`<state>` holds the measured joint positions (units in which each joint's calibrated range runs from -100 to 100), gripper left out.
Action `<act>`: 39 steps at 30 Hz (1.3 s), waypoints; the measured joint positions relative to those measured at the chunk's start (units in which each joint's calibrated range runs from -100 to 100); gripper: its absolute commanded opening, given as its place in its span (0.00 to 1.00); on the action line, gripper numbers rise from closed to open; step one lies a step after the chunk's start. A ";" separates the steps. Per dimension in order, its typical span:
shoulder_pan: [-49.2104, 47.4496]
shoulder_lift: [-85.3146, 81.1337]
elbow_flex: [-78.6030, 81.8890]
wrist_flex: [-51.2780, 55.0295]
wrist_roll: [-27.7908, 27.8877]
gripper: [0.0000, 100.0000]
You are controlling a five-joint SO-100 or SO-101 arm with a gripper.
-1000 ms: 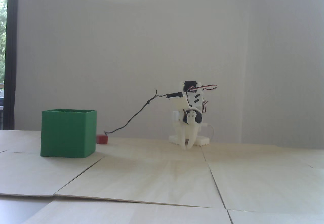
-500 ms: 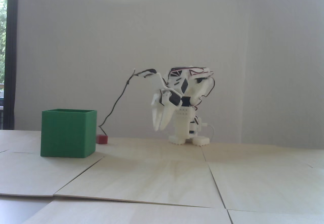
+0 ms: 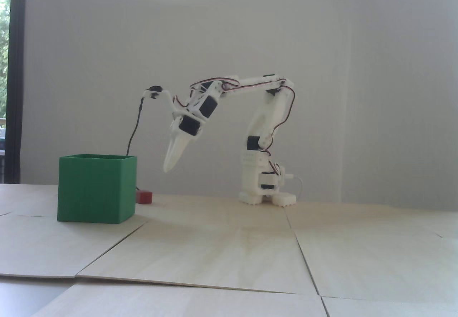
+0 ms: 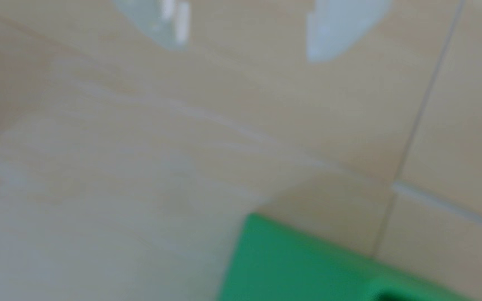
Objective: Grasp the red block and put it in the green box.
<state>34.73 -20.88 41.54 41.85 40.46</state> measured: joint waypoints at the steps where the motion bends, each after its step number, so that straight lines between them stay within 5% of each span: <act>1: 1.15 1.66 -1.07 0.00 0.00 0.14; 24: 16.51 22.08 -25.16 0.00 0.46 0.15; 39: 16.05 22.08 -25.16 0.00 17.67 0.15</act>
<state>50.78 1.20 16.38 41.85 58.13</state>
